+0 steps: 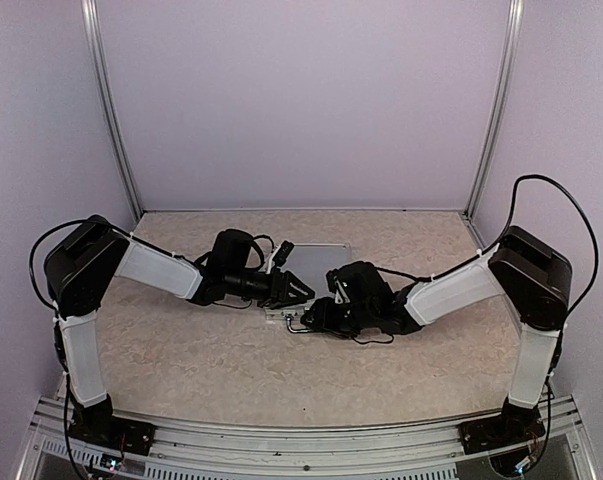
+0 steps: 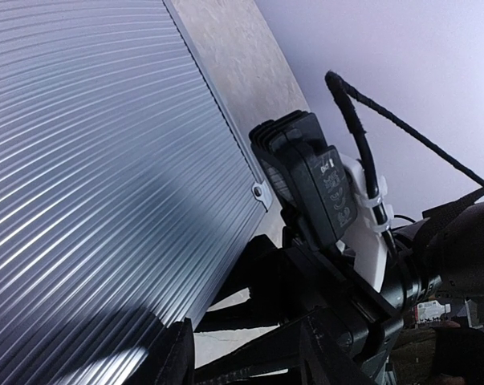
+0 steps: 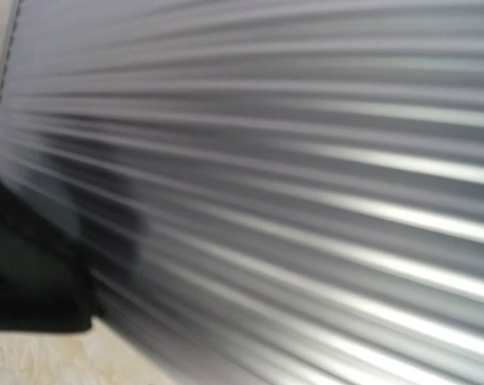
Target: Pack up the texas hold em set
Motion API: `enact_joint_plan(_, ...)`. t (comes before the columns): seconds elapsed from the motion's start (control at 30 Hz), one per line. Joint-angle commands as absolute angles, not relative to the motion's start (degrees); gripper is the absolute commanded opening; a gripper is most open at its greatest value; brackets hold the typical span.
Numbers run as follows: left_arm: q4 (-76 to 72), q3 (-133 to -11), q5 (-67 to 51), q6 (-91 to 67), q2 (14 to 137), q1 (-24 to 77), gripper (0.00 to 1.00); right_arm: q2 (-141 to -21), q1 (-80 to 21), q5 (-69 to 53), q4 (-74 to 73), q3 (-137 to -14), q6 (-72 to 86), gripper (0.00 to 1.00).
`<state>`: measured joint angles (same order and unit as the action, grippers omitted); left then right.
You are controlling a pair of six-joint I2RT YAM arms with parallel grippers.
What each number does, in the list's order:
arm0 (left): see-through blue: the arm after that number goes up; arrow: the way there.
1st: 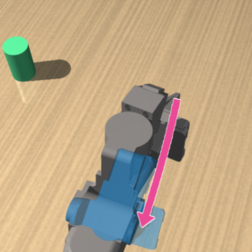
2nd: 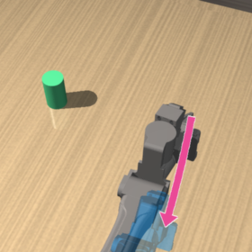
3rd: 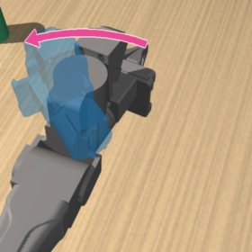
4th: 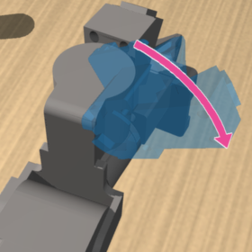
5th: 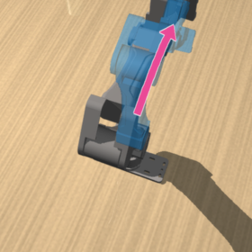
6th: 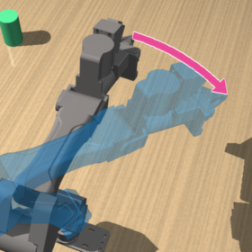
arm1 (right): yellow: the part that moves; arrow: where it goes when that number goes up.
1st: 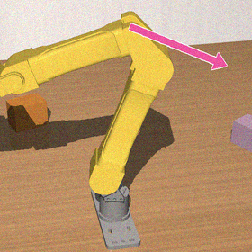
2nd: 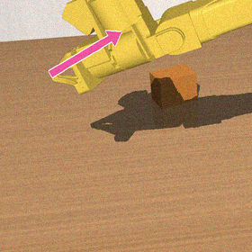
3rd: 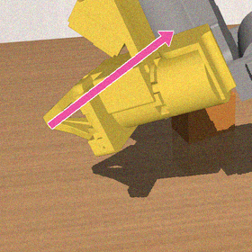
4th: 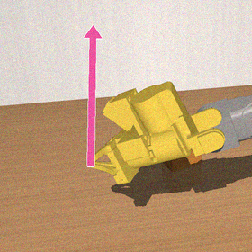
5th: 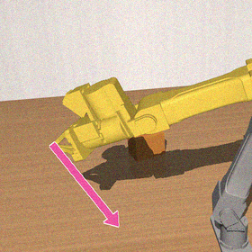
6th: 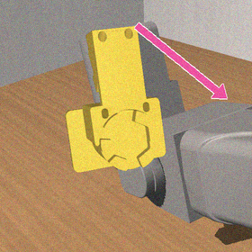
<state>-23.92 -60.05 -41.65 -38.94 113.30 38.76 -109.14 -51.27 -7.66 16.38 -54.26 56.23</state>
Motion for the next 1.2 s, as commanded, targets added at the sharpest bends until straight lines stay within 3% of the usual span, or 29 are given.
enact_joint_plan(0.0,-18.6,-58.7,-40.1,-38.1,113.5,38.6,0.45,-110.2,-51.6,-9.5,18.4,-54.6,56.4,0.46)
enact_joint_plan(0.73,-18.4,-58.6,-40.1,-38.0,112.7,38.6,0.45,-106.9,-50.0,-12.0,31.3,-49.1,63.0,0.46)
enact_joint_plan(1.17,-18.4,-58.4,-40.0,-37.9,112.8,38.6,0.45,-105.4,-49.7,-7.1,26.7,-50.9,59.0,0.46)
